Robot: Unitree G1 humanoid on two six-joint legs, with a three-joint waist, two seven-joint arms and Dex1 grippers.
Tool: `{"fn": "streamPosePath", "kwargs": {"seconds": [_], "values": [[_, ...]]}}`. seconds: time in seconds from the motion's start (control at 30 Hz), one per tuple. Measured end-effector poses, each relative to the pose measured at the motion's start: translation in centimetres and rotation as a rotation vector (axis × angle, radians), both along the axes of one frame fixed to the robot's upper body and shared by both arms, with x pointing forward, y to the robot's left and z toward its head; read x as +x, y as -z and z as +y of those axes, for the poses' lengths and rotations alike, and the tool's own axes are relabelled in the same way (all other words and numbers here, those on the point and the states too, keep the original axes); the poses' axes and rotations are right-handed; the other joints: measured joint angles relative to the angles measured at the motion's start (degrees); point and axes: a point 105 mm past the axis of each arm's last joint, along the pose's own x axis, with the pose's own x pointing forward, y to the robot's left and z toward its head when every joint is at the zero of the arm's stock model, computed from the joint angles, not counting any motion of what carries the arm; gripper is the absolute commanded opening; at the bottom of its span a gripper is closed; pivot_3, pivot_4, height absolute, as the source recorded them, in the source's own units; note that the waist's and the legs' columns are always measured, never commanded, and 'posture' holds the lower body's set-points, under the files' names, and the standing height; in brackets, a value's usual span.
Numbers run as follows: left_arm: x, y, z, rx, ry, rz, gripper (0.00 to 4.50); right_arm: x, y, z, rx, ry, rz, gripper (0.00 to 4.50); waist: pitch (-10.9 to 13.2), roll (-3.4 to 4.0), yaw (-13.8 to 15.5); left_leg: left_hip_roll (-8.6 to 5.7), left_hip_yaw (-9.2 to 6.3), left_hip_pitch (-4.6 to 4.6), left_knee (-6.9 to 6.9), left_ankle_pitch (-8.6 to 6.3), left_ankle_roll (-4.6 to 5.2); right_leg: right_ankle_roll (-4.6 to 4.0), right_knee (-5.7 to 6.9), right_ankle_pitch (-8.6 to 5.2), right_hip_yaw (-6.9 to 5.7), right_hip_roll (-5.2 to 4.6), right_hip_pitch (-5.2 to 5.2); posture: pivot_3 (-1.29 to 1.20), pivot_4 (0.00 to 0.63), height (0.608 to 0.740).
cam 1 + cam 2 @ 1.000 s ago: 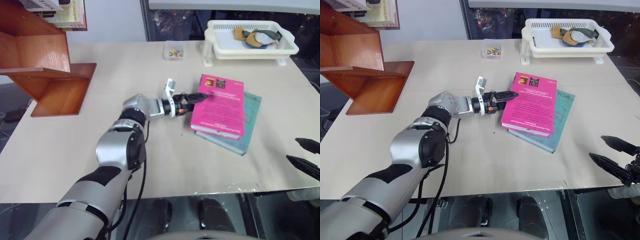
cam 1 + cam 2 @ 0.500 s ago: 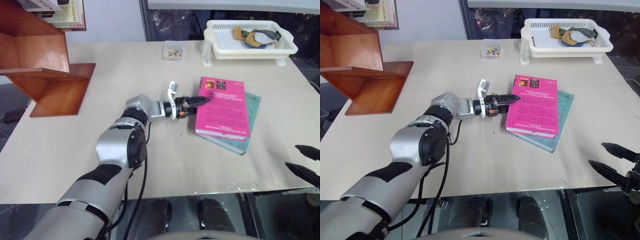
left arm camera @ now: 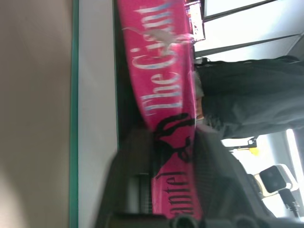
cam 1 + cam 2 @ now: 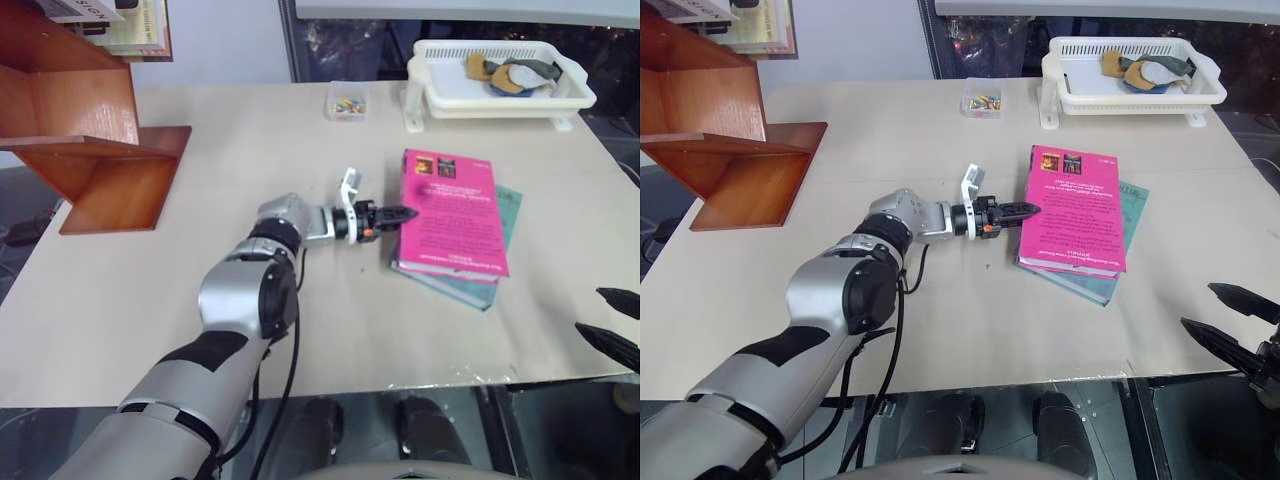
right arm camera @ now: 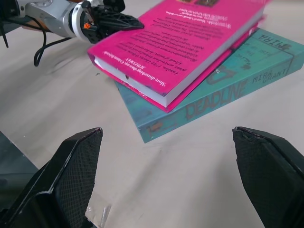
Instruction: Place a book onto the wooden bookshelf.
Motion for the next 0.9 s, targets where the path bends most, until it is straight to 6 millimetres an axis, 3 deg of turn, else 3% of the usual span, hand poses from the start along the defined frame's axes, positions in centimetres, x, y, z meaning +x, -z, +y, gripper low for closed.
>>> {"fn": "streamPosePath", "kwargs": {"seconds": [0.53, 0.9], "values": [[0.1, -0.3, 1.5, -0.105, -0.032, 0.059, 1.01, 0.2, -0.5, 0.3, 0.044, -0.018, -0.013, 4.5, 0.0, 0.0, -0.1, 0.01, 0.0, 0.0, 0.0, 0.0, 0.0, 0.0, 0.0, 0.0, 0.0, -0.02, 0.0, 0.0, 0.15, 0.74], [2.8, -1.3, 5.2, -0.127, -0.251, -0.053, 1.01, 1.9, -4.1, 2.5, 0.191, -0.171, -0.126, 4.5, 0.0, -0.05, 0.0, -0.01, 0.0, -0.01, 0.0, 0.0, -0.01, 0.0, 0.01, 0.01, 0.01, -0.27, -0.03, 0.0, 0.15, 0.74]]}}
